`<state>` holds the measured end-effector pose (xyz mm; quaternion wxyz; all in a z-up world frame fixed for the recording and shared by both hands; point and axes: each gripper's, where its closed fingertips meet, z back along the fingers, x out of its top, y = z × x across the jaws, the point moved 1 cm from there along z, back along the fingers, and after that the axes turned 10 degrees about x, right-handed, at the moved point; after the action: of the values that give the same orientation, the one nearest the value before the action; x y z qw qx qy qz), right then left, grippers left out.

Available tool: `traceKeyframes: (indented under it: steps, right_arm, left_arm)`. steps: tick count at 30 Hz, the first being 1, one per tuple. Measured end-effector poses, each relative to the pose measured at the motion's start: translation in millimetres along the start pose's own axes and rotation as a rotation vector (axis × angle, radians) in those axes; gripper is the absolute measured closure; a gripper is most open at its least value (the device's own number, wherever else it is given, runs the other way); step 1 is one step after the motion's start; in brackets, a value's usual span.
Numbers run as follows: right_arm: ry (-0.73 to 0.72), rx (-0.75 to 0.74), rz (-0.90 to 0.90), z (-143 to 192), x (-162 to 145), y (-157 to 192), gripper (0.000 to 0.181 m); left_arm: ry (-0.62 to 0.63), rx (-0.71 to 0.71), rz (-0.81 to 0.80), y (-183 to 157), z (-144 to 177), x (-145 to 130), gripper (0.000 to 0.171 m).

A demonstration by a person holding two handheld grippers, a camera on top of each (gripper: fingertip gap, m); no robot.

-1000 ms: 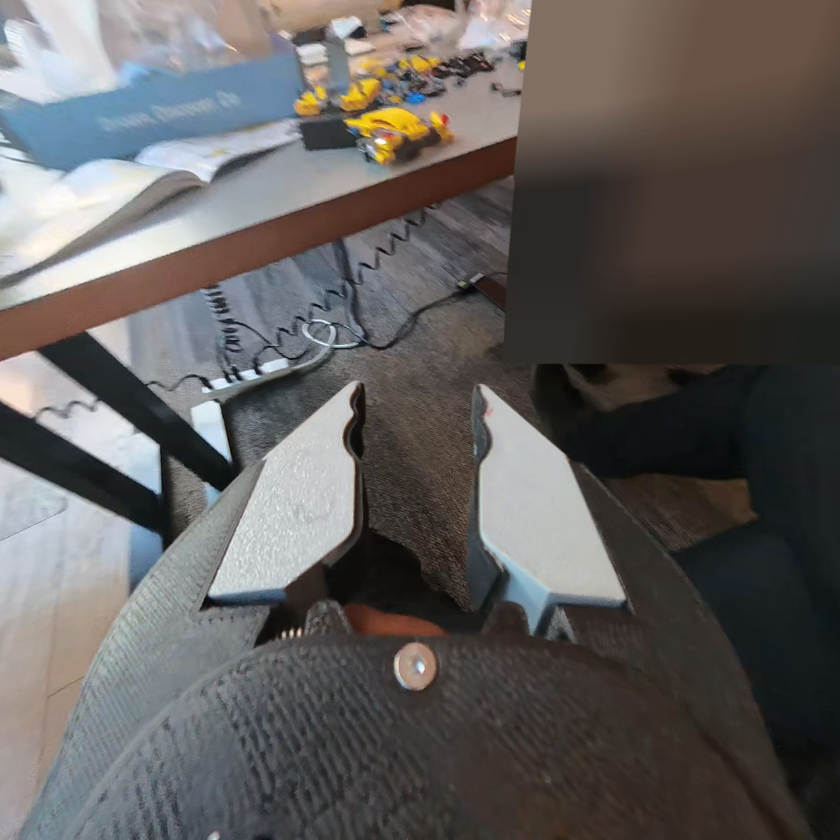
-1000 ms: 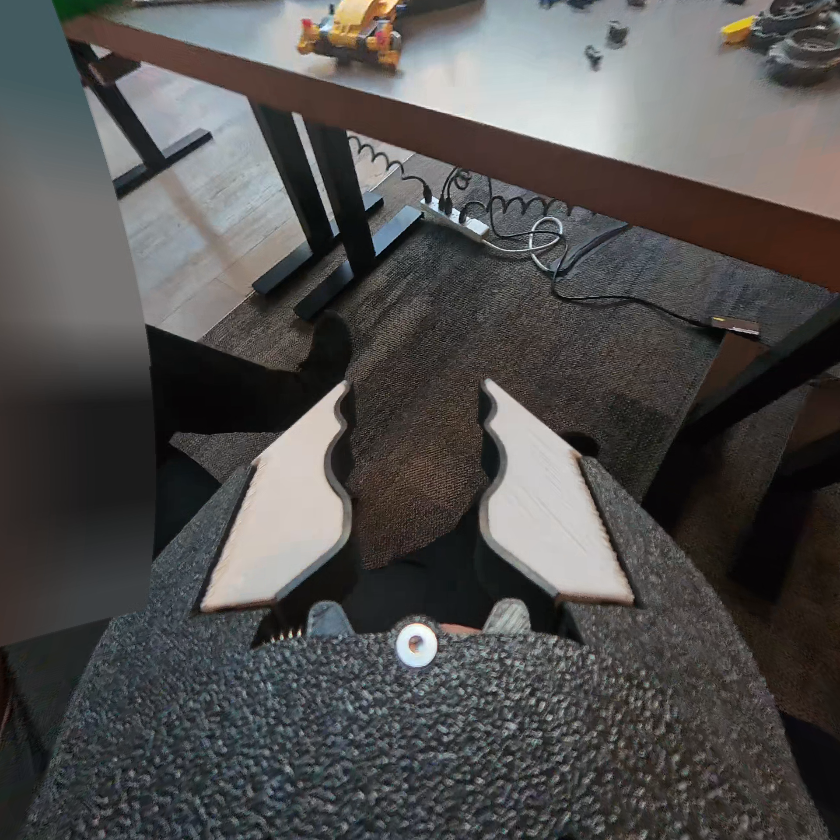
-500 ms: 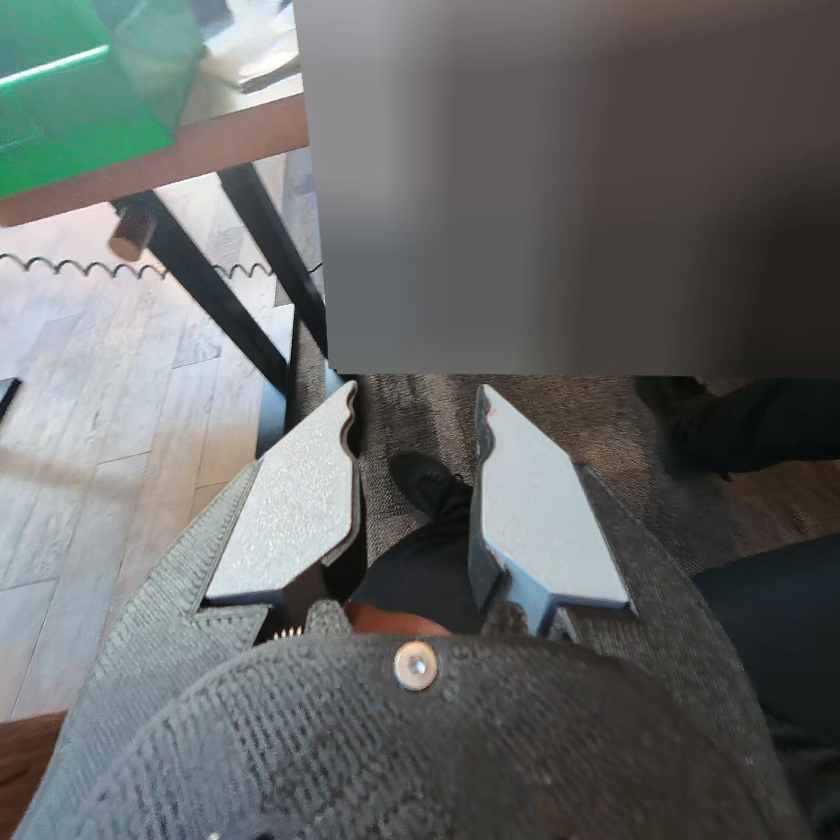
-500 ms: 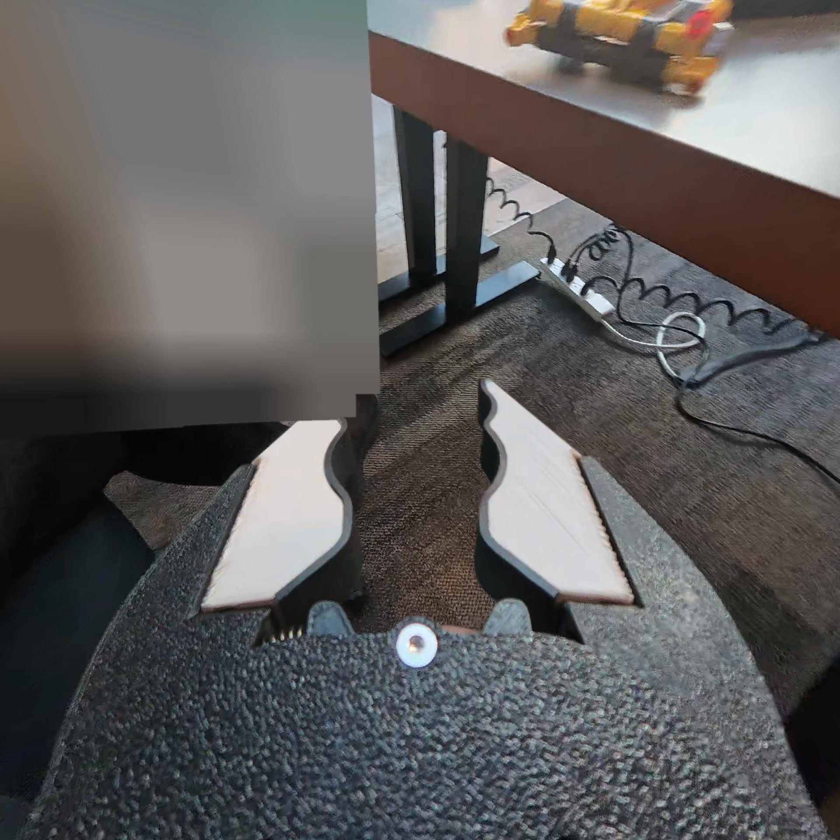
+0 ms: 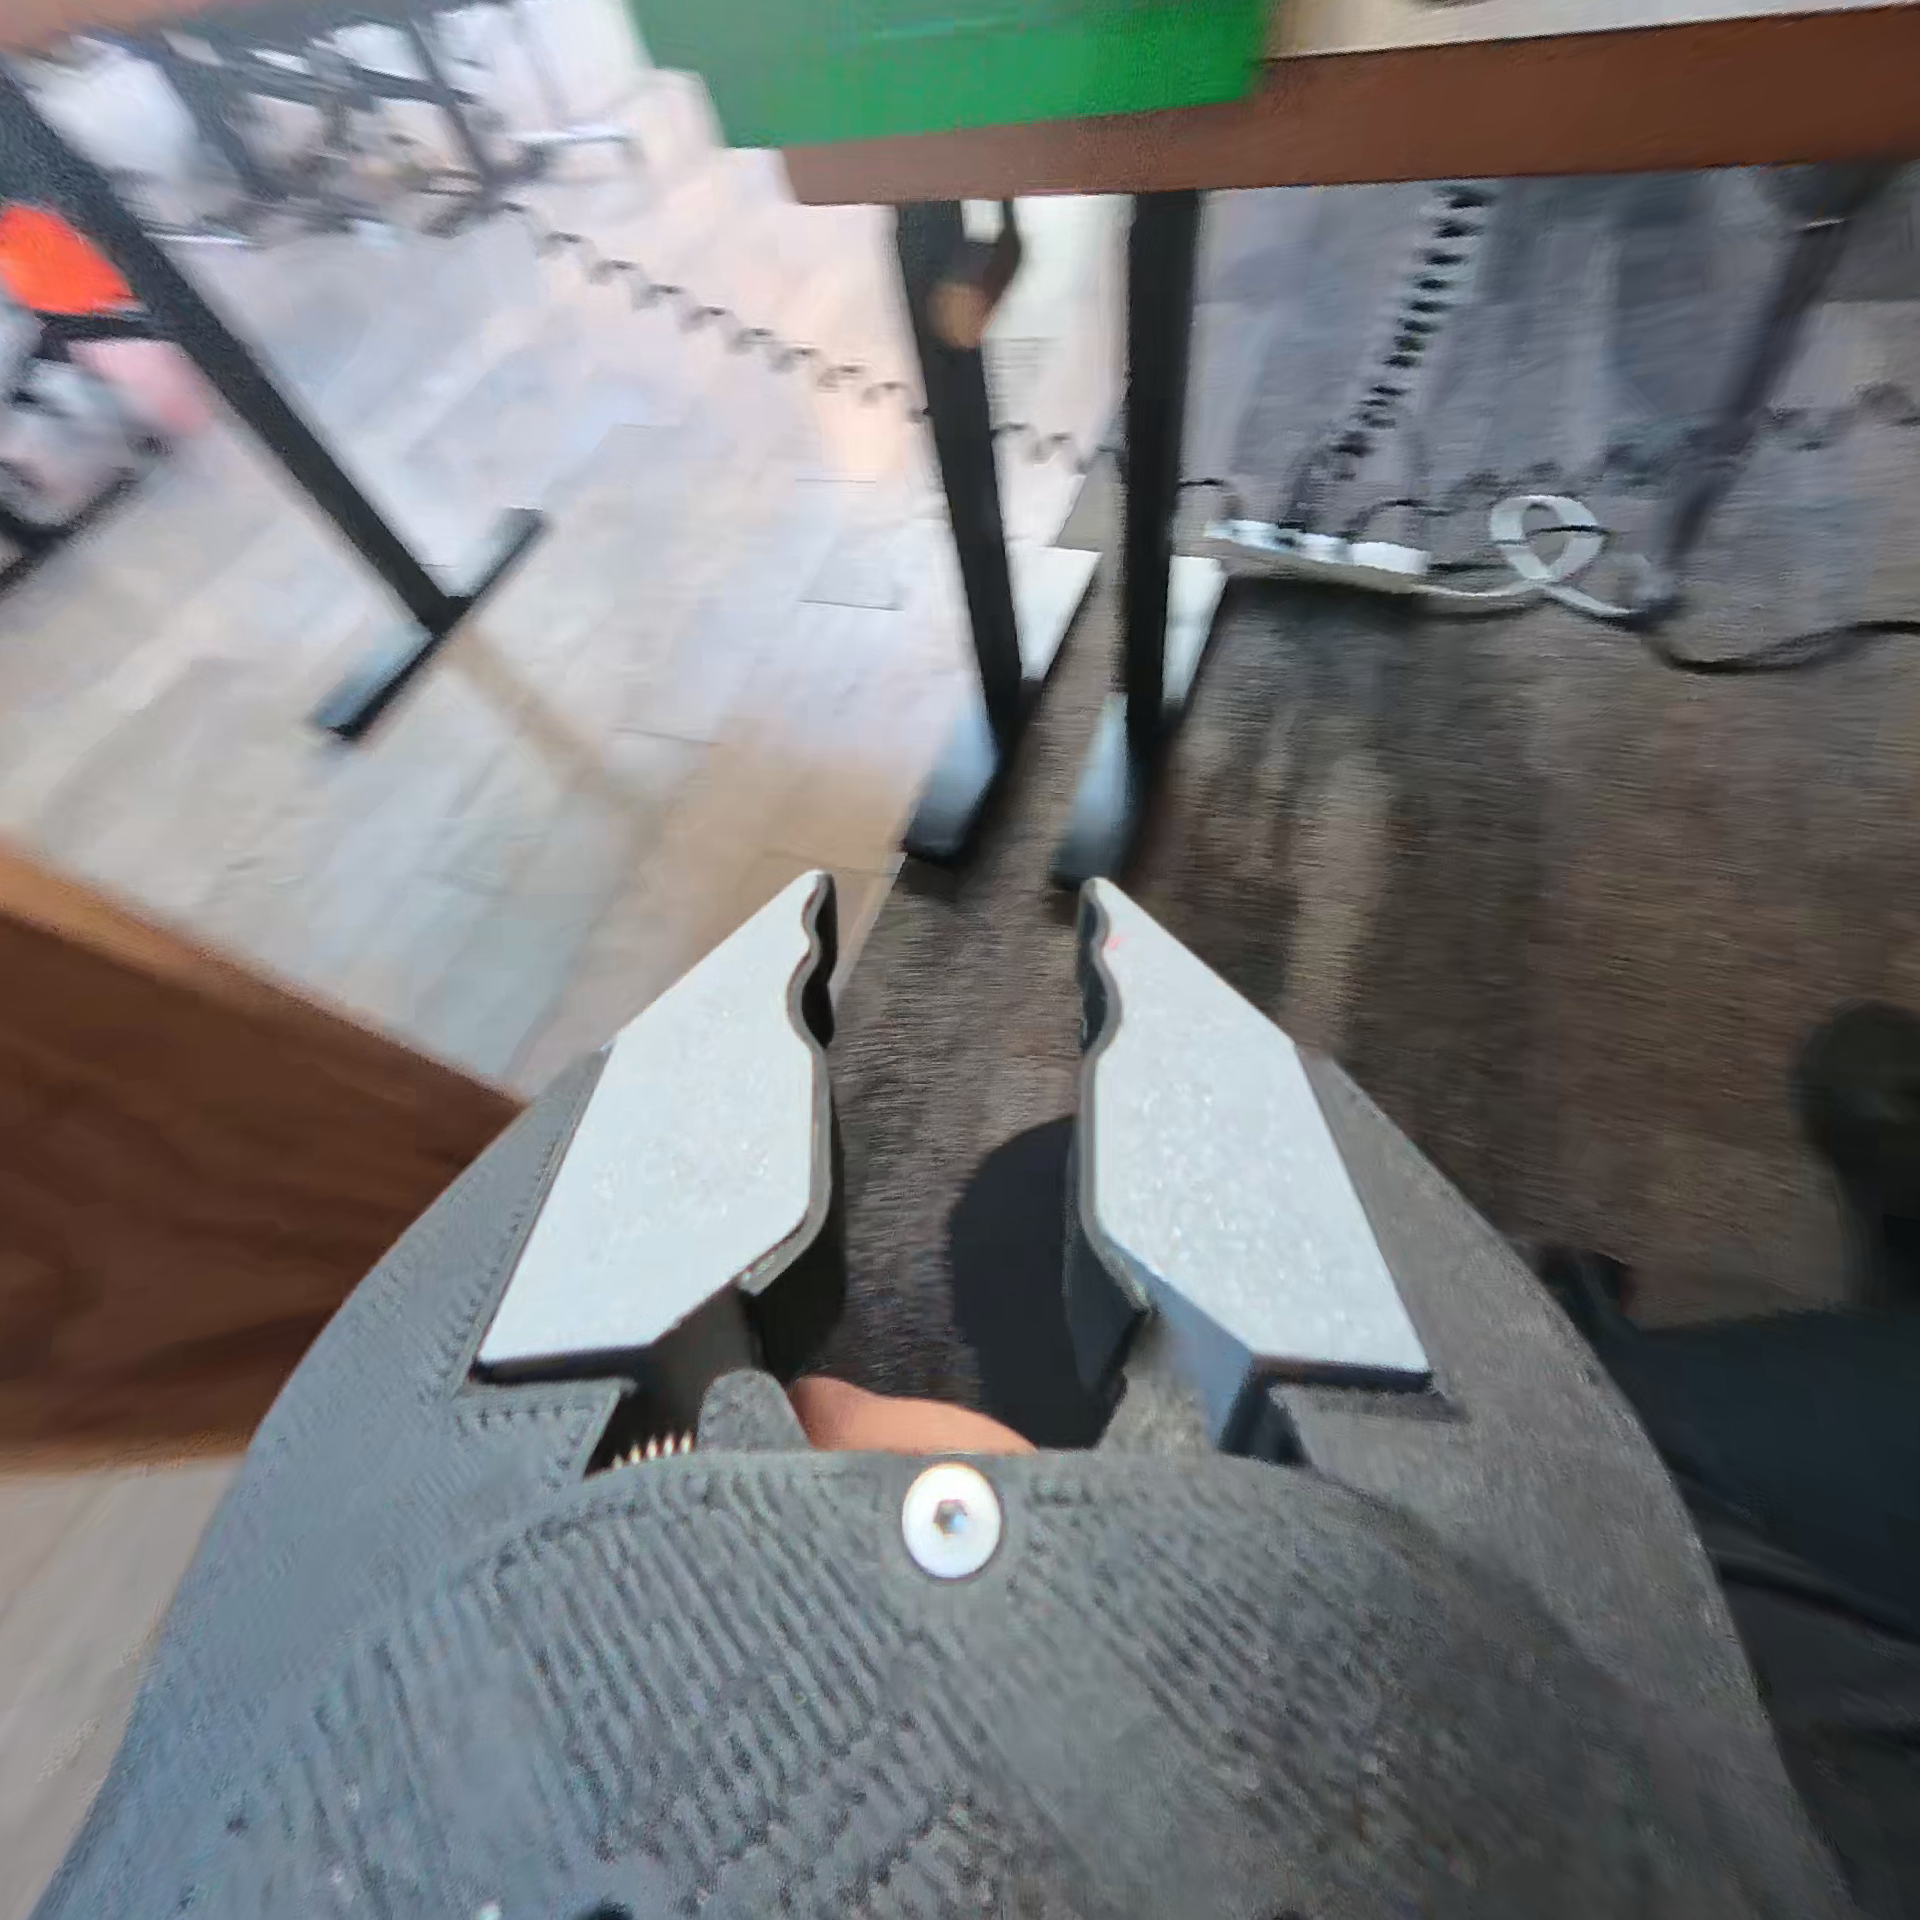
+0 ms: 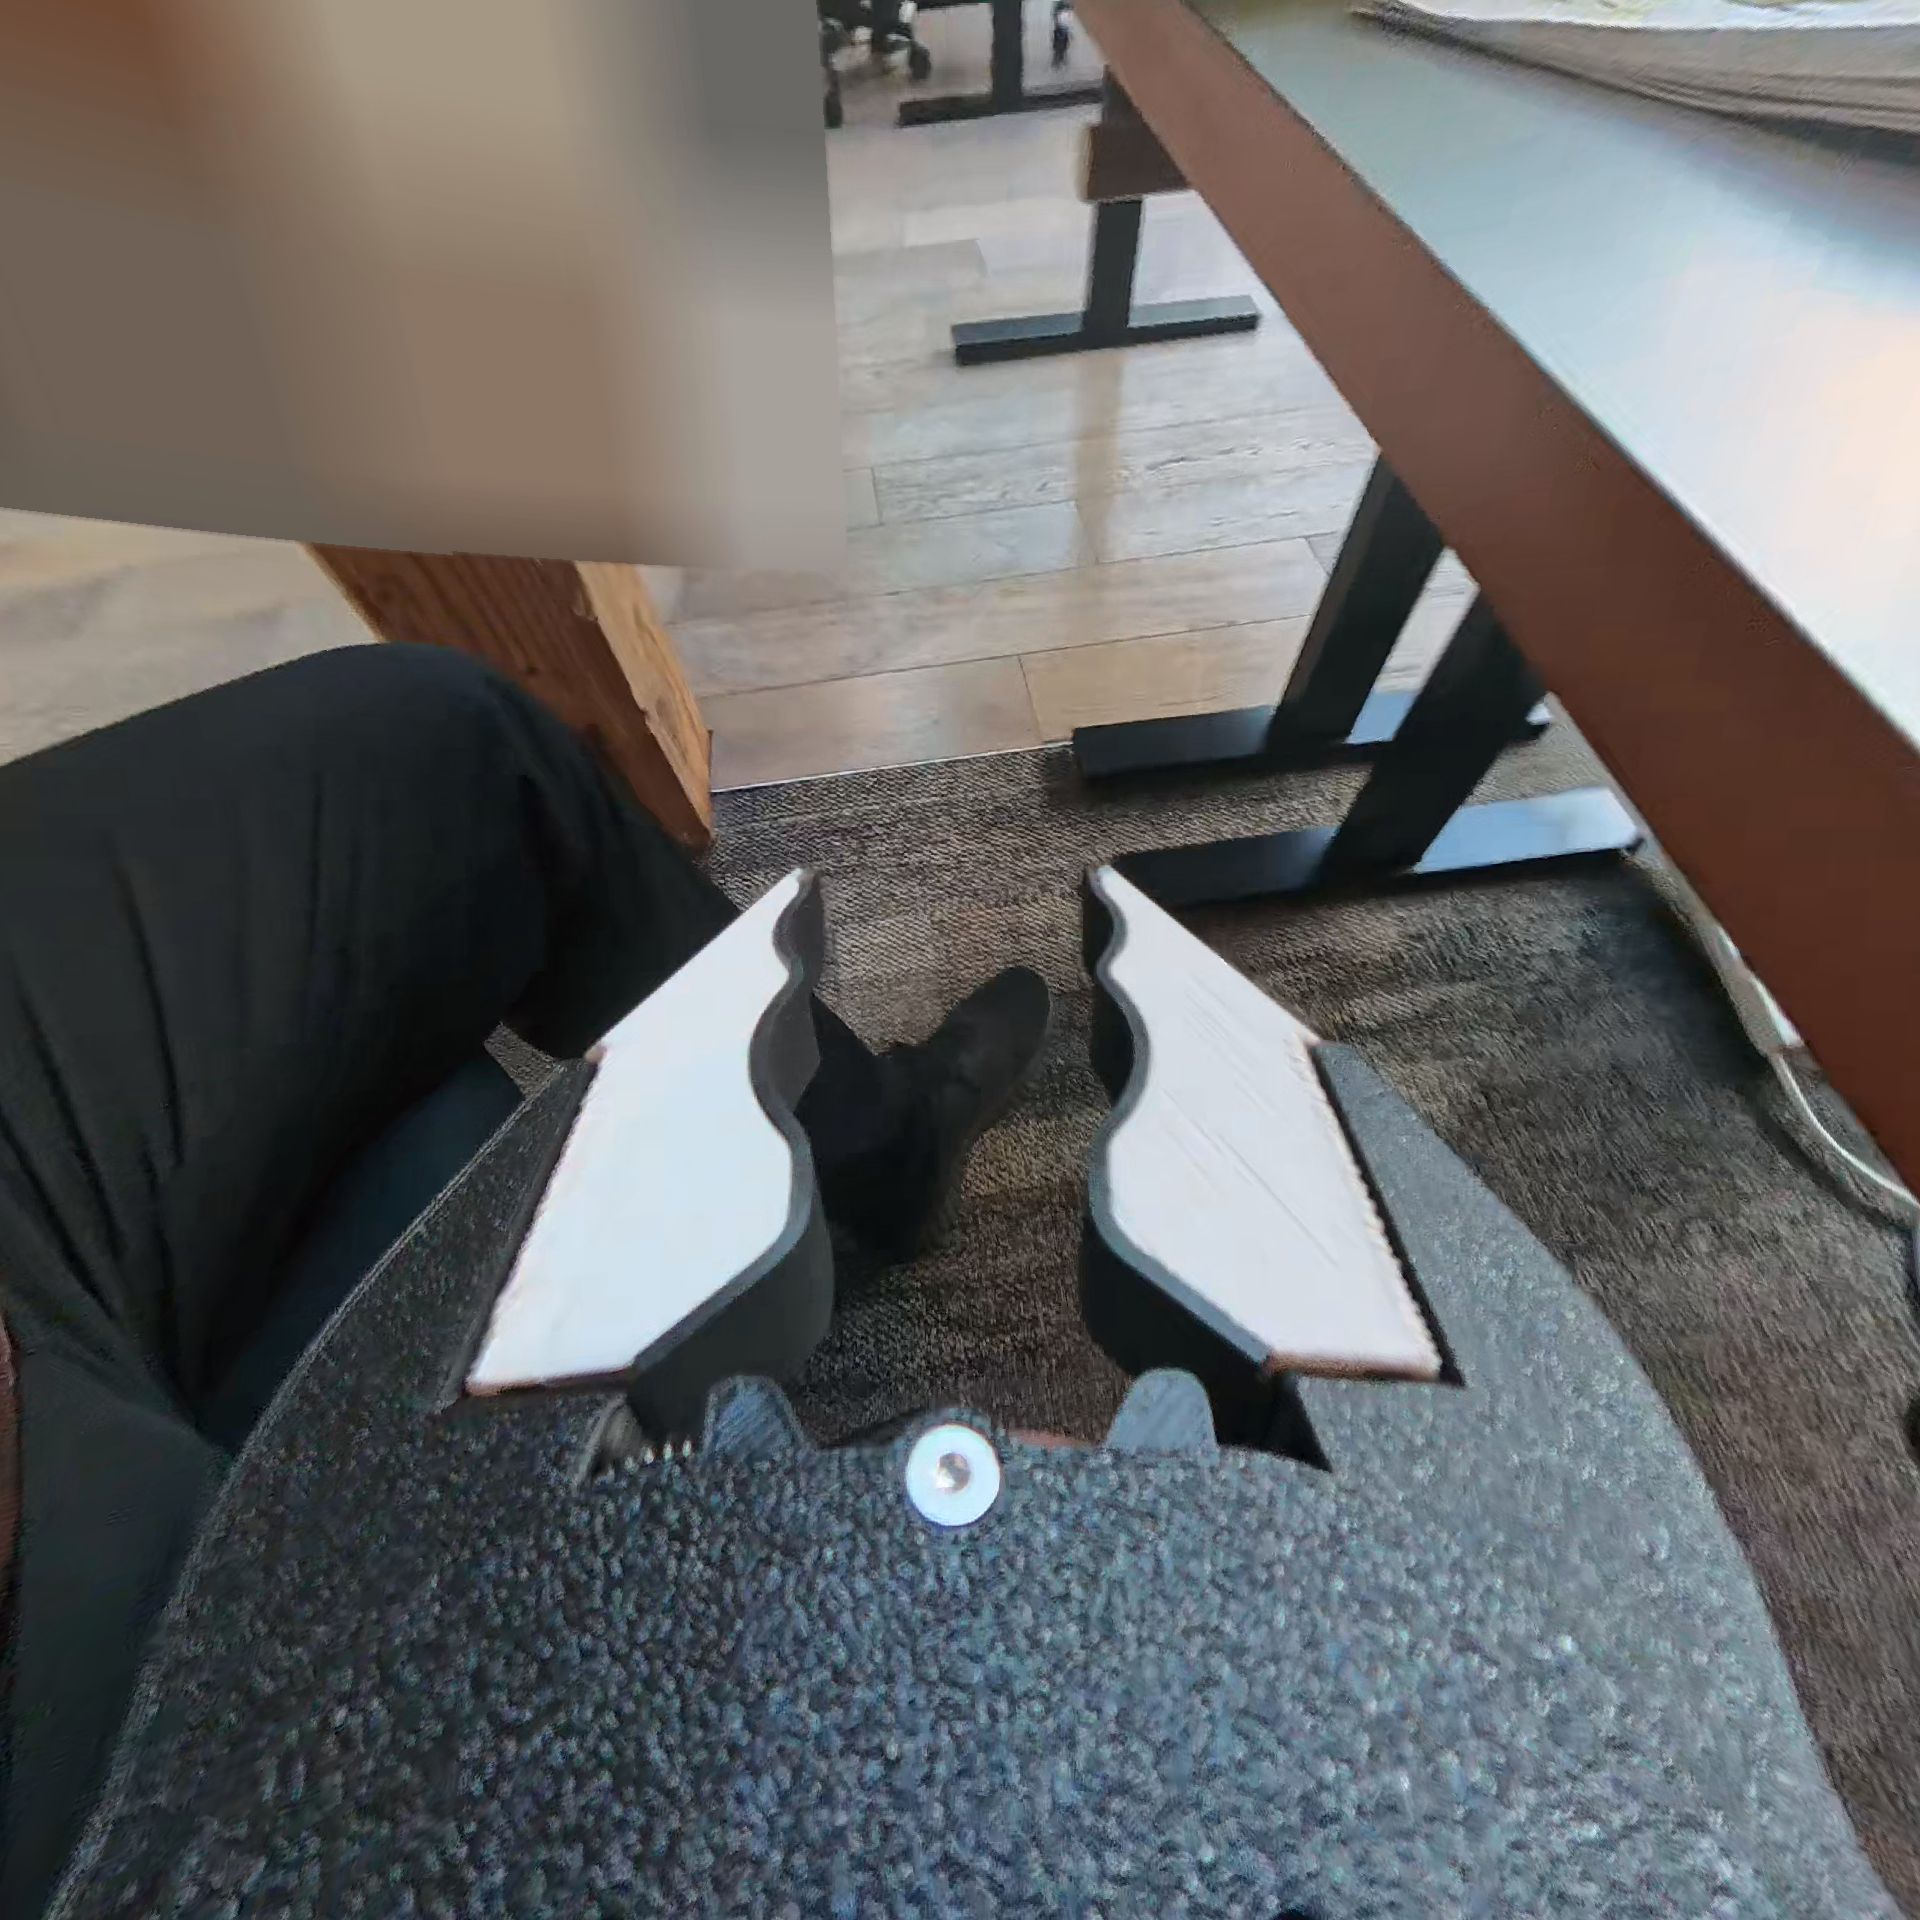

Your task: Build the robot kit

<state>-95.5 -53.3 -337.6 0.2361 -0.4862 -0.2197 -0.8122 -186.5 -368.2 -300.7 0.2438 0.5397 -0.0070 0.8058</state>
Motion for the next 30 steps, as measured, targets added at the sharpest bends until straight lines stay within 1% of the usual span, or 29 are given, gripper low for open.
traceKeyframes:
  steps: [1,2,3,4,5,6,7,8,9,11,13,16,18,20,22,25,27,28,29,30]
  right_arm:
    - [-0.003,0.023,0.016,-12,5,2,0.135]
    - [0.001,0.043,0.033,-24,10,4,0.135]
    - [0.007,0.053,0.051,-34,14,6,0.135]
    - [0.009,0.058,0.075,-42,19,8,0.135]
    - [0.011,0.055,0.103,-47,22,10,0.135]
    - [0.02,0.043,0.128,-51,22,11,0.137]
    - [0.028,0.03,0.139,-54,22,12,0.137]
    - [0.03,0.02,0.135,-57,21,13,0.138]
    - [0.033,0.011,0.121,-59,20,15,0.14]
    - [0.044,-0.01,0.098,-67,20,18,0.141]
    - [0.058,-0.038,0.096,-76,21,22,0.141]
    - [0.05,-0.077,0.048,-80,29,36,0.138]
    - [0.015,-0.099,0.024,-69,38,53,0.137]
    - [0.001,-0.13,0.038,-50,40,69,0.137]
    - [0.035,-0.136,0.033,-35,30,83,0.137]
    - [0.121,-0.166,0.015,-18,8,97,0.135]
    - [0.183,-0.192,0.001,-12,-9,102,0.133]
    - [0.207,-0.185,-0.021,-13,-14,106,0.128]
    - [0.237,-0.138,-0.048,-19,-17,113,0.121]
    - [0.274,-0.066,-0.07,-27,-20,121,0.12]
  left_arm:
    - [0.003,0.082,0.003,22,4,-4,0.132]
    - [0.036,0.149,0.011,41,7,-13,0.133]
    - [0.106,0.187,0.016,56,10,-29,0.129]
    - [0.198,0.185,0.017,61,12,-48,0.12]
    - [0.276,0.156,0.03,60,13,-62,0.116]
    - [0.318,0.112,0.062,52,14,-65,0.117]
    - [0.332,0.06,0.091,38,15,-62,0.116]
    - [0.336,0.007,0.092,20,16,-57,0.113]
    - [0.328,-0.029,0.057,0,18,-54,0.111]
    - [0.297,-0.054,-0.066,-31,21,-52,0.111]
    - [0.308,-0.057,-0.184,-48,23,-57,0.111]
    - [0.317,-0.073,-0.25,-51,33,-67,0.108]
    - [0.283,-0.096,-0.236,-46,42,-66,0.103]
    - [0.258,-0.112,-0.212,-42,49,-62,0.102]
    - [0.253,-0.141,-0.218,-44,54,-66,0.1]
    - [0.303,-0.172,-0.276,-44,58,-85,0.097]
    - [0.312,-0.195,-0.291,-43,61,-92,0.097]
    - [0.317,-0.207,-0.288,-42,62,-95,0.097]
    - [0.319,-0.227,-0.282,-41,64,-98,0.097]
    - [0.318,-0.249,-0.279,-42,64,-102,0.097]
